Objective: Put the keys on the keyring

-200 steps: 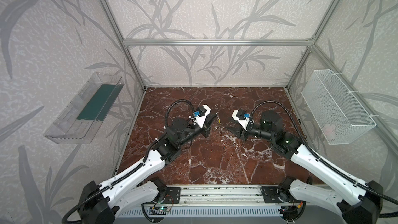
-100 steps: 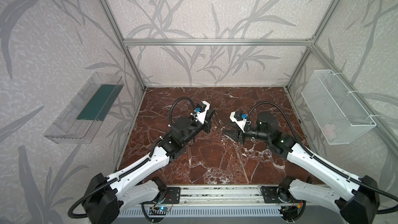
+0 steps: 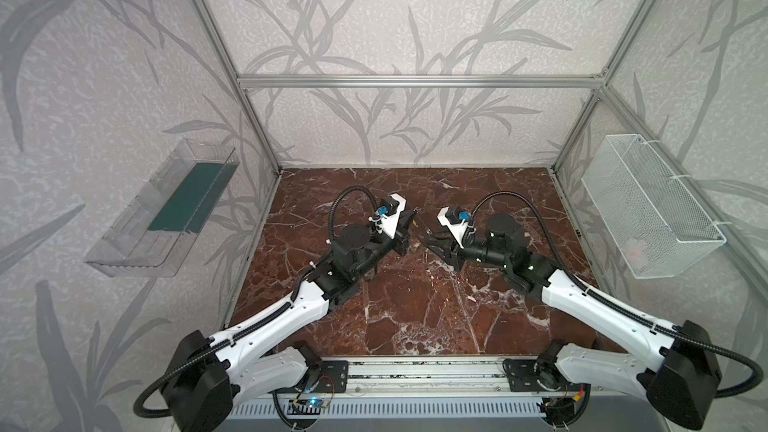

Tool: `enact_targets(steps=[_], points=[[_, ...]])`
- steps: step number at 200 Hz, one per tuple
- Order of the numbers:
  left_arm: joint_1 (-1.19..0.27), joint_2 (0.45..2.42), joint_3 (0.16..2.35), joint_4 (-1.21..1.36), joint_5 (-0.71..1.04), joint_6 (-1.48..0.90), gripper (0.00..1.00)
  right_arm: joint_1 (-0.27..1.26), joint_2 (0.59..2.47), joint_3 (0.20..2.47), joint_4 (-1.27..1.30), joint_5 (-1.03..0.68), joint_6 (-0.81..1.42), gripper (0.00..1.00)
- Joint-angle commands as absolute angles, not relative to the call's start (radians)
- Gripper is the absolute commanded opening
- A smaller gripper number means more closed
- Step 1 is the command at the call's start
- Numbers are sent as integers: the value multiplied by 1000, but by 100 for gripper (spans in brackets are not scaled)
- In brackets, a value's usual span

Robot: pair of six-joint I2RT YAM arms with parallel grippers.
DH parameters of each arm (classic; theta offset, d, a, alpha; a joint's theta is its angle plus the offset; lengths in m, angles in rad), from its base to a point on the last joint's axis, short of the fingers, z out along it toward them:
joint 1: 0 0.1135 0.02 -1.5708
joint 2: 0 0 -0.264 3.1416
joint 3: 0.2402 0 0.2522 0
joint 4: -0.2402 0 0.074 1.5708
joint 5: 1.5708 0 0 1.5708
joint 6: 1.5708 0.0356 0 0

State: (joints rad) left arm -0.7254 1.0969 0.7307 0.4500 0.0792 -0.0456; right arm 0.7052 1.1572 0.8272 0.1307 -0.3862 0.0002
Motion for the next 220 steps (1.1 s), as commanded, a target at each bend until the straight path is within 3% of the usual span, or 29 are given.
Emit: enact_targets(steps=[1,85,109,143,220], points=[[-730,1093,761,498,99,-60,0,710,1158,851,189,-334,23,35],[-731,1100,757,502,106,-64,0,710,1160,854,230,-317,34,35],[-732,1100,755,508,92,-64,0,713,1152,843,256,-385,33,40],[-732,1099,747,530,79,-69,0,719,1145,824,263,-356,25,44],[-737,1105,746,548,87,-78,0,721,1129,810,262,-213,31,34]])
